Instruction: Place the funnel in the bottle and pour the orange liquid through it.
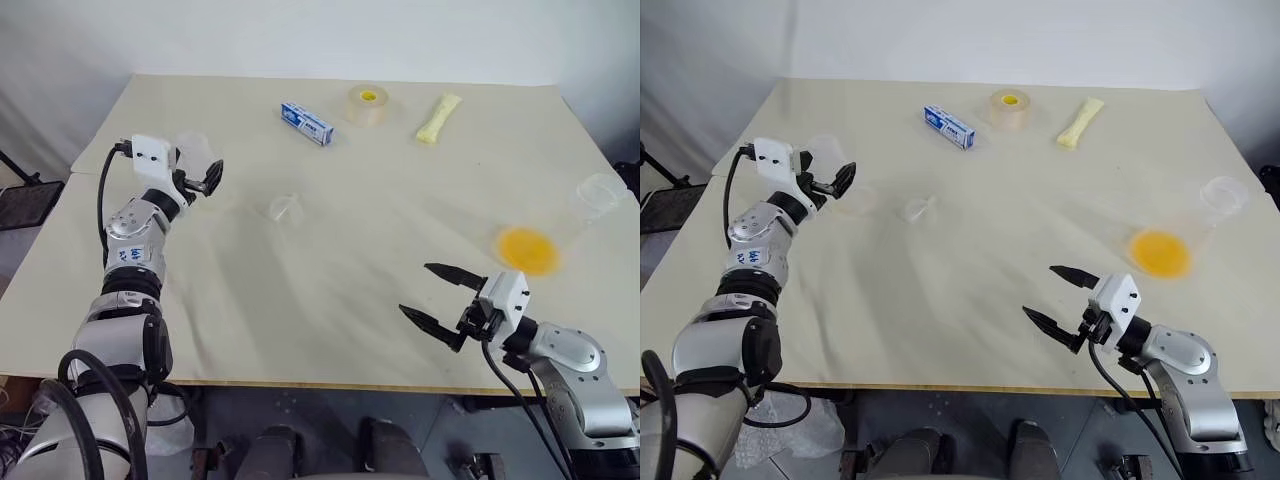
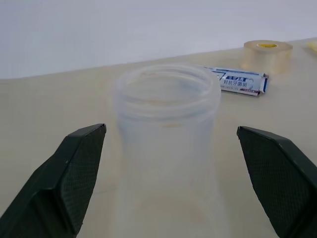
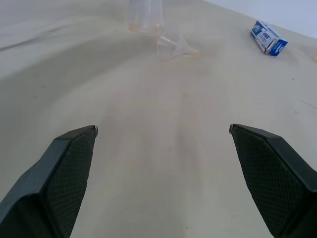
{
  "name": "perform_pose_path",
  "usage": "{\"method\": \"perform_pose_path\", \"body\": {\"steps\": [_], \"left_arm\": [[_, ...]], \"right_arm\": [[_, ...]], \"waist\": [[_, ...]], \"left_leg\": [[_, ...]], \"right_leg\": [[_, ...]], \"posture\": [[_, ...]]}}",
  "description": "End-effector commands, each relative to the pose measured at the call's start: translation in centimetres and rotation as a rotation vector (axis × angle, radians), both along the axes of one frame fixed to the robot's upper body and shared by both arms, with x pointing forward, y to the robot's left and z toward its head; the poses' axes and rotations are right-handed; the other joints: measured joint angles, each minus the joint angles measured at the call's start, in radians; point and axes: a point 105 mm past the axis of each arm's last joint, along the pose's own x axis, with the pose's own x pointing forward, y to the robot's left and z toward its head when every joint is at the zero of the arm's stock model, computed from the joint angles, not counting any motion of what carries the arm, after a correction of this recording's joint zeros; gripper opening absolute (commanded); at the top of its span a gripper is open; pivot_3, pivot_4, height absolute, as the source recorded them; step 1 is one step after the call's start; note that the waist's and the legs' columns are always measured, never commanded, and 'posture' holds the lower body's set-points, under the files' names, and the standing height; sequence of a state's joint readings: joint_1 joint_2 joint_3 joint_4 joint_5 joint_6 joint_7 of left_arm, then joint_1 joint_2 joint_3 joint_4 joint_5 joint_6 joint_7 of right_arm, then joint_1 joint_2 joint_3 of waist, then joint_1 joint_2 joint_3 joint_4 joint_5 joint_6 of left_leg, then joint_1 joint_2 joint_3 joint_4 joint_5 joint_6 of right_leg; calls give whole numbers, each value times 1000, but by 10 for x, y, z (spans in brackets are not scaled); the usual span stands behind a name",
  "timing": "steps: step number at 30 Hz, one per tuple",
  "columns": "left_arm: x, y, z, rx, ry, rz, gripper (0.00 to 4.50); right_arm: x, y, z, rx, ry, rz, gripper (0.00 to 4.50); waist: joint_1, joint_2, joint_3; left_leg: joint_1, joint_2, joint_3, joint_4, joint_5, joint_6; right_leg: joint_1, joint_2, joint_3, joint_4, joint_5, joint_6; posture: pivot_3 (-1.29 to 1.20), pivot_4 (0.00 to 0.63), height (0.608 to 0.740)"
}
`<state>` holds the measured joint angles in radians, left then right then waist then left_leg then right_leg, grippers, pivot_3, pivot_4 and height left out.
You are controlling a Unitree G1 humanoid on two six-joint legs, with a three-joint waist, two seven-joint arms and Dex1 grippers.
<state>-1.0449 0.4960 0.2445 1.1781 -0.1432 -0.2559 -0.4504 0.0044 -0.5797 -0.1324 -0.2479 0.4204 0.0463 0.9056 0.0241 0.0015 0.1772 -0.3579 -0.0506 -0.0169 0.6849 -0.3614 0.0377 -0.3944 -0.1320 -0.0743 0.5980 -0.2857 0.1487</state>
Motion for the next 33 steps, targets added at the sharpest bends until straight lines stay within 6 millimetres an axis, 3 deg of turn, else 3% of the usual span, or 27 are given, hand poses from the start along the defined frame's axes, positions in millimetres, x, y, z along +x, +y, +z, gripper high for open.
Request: {"method": "perform_pose_path", "body": {"steps": [1, 7, 9, 14, 23, 28, 33], "left_arm": [[4, -7, 18, 13, -33, -13, 4500], [5, -9, 19, -9, -37, -20, 2628], [5, -9, 21, -11, -38, -22, 2294], [2, -11, 41, 3, -96, -79, 2294], [-15, -55, 85, 76, -169, -428, 2294], [-30, -91, 104, 100, -202, -634, 2294], [-58, -156, 96, 165, -174, -953, 2294]], "right_arm": [[0, 3, 12, 15, -42, 14, 4472], [1, 1, 16, 21, -54, 2, 4500], [1, 0, 17, 20, -55, 0, 4500], [3, -4, 24, 27, -72, -16, 4500], [2, -16, 48, 79, -85, -13, 4500], [-10, -13, 55, 102, -48, 60, 4500], [-21, -15, 59, 62, -21, 103, 4500]], "waist": [[0, 0, 0], [0, 0, 0], [0, 0, 0], [0, 0, 0], [0, -1, 1], [0, -1, 1], [4, -1, 1]], "left_leg": [[0, 0, 0, 0, 0, 0], [0, 0, 0, 0, 0, 0], [0, 0, 0, 0, 0, 0], [0, 0, 0, 1, 0, 0], [-1, 0, 0, 1, 0, 0], [-1, 0, 0, 2, 0, 0], [-5, 0, -2, 7, 0, 1]], "right_leg": [[0, 0, 0, 0, 0, 0], [0, 0, -1, 1, 0, 0], [0, 0, -1, 1, 0, 0], [0, 0, -1, 1, 0, 0], [0, 0, -2, 2, 0, 0], [0, 0, -2, 2, 0, 0], [-1, -1, -3, 3, 0, 0]], "posture": [[0, 150, 740], [0, 150, 740], [0, 150, 740], [0, 150, 740], [0, 150, 740], [0, 150, 740], [0, 150, 740]]}}
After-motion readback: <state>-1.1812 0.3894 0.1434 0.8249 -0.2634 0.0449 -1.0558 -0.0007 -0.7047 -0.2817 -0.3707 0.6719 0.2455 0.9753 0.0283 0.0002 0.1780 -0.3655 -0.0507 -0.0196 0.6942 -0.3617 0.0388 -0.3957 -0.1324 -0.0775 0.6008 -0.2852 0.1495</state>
